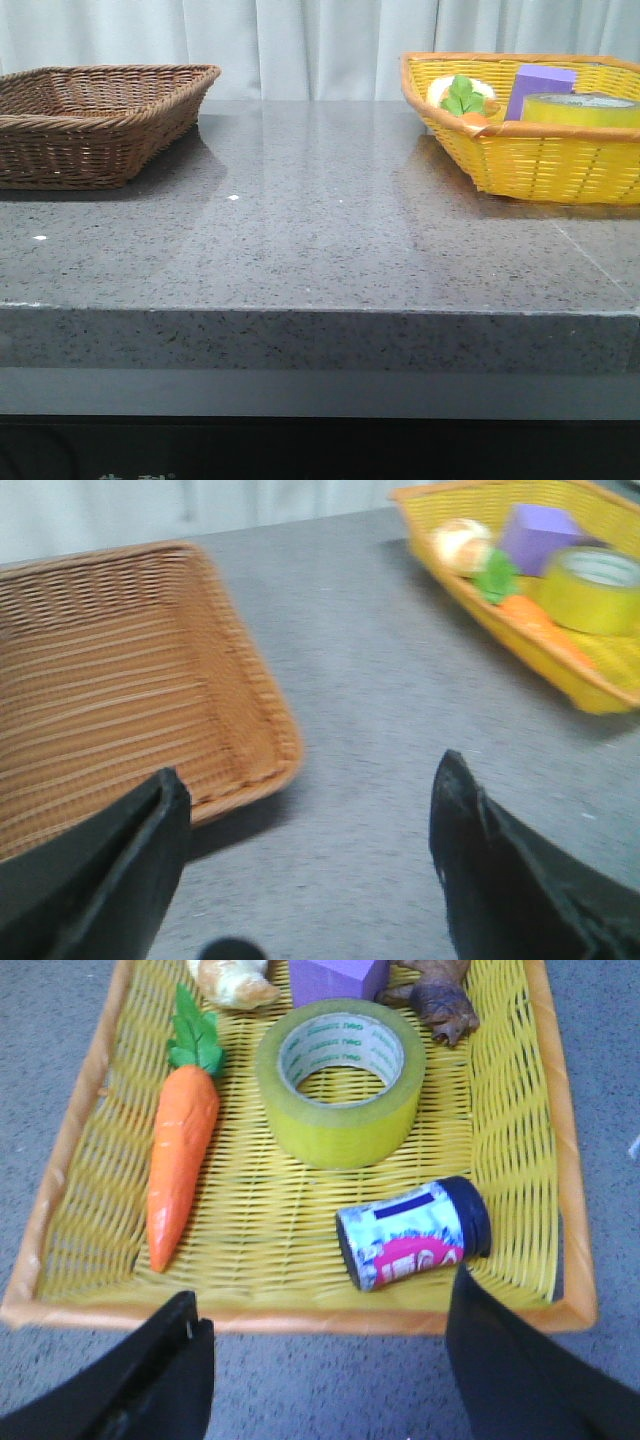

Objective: Transfer tape with both arms
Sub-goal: 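Reach the right gripper into the yellow basket over the yellow tape roll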

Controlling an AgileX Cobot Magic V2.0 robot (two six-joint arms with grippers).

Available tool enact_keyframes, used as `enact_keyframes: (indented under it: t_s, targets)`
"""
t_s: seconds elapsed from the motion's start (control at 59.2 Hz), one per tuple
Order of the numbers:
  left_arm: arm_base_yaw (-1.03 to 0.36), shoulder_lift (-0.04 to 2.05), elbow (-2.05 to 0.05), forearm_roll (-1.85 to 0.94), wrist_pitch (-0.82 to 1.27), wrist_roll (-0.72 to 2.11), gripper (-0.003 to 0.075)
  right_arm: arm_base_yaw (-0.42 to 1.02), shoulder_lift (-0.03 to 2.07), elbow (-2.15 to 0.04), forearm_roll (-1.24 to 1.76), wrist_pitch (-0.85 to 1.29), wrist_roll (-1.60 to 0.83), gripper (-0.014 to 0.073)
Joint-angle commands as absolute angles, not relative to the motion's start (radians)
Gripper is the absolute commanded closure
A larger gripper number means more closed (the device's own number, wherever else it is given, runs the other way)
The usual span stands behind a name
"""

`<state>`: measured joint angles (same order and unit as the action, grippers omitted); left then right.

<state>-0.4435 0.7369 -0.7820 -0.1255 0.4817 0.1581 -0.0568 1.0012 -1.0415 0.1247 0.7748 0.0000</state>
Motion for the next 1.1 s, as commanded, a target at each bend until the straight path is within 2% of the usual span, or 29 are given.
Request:
enact_keyframes:
  t_s: [0.0,0.152,0.304,0.523,0.743,1.08]
  targets:
    - [-0.525,0.738,-0.808,-0.134,0.397,0.164,0.0229,-0.081,1.08,-1.161,0.125,0.762,0.0,0.0087]
    - [-0.63,0.738,-0.808,-0.134,0.397,0.164,0.023,-0.104,1.224,-1.298,0.126,0.808,0.0,0.0087]
    - [-0.679,0.738,-0.808,-0.134,0.389,0.164,0.023,-0.11,1.376,-1.434,0.125,0.849,0.0,0.0087]
    - [-0.683,0.738,-0.808,-0.134,0.389,0.164,0.023,-0.11,1.596,-1.618,0.102,0.927,-0.016,0.0089]
    - [-0.683,0.738,-0.808,-0.134,0.389,0.164,0.023,-0.112,1.775,-1.766,0.073,0.962,-0.016,0.0179]
    - [-0.683,0.738,-0.808,-0.134,0.389,0.164,0.023,-0.113,1.925,-1.897,0.073,0.957,-0.016,0.0179]
